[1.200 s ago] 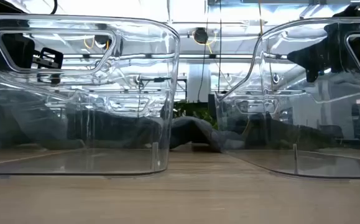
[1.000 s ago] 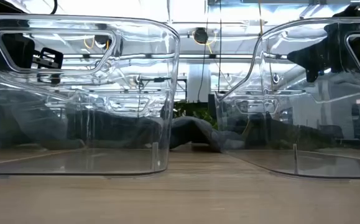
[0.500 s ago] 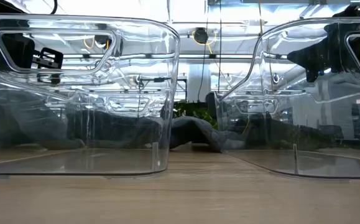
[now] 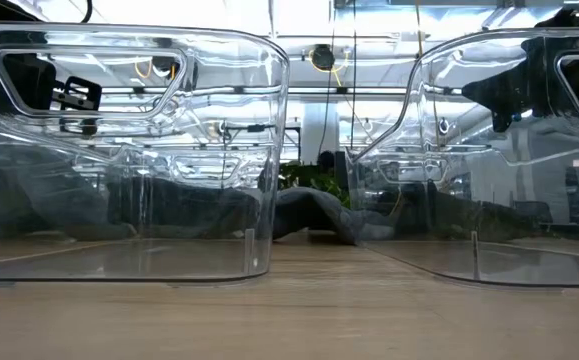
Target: Pick & Place hat
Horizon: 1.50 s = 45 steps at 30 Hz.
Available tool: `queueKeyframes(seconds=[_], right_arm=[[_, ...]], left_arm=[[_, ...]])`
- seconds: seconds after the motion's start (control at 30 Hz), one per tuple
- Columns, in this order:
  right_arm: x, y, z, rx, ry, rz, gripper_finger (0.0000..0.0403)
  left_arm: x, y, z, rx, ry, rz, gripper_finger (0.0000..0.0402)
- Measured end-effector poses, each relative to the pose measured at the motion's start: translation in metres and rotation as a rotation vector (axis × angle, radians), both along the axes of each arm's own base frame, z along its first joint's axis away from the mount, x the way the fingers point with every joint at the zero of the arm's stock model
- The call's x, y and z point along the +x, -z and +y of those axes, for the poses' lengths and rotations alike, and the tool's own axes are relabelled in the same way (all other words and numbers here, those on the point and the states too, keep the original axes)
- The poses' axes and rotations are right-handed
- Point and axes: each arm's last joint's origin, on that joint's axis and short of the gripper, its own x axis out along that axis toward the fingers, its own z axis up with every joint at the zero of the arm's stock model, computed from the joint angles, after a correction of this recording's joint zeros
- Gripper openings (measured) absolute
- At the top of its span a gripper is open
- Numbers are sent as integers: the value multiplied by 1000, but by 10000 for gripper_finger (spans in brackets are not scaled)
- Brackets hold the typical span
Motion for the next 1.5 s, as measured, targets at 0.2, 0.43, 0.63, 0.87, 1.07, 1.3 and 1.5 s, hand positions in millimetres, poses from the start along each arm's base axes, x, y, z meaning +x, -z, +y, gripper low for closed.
queueKeyframes(seconds=[0.2, 0.43, 0.63, 0.87, 1.07, 1.3, 1.5], right_arm=[[0, 0, 0, 0, 0, 0, 4], [0, 0, 0, 0, 0, 0, 4], [0, 0, 0, 0, 0, 0, 4], [0, 0, 0, 0, 0, 0, 4], [0, 0, 0, 0, 0, 0, 4], [0, 0, 0, 5, 0, -1, 4], [0, -6, 0, 140, -10, -76, 4]], left_arm=[[0, 0, 0, 0, 0, 0, 26], [0, 0, 0, 0, 0, 0, 26], [0, 0, 0, 0, 0, 1, 26], [0, 0, 0, 0, 0, 0, 26], [0, 0, 0, 0, 0, 0, 26], [0, 0, 0, 0, 0, 0, 26], [0, 0, 0, 0, 1, 0, 26]])
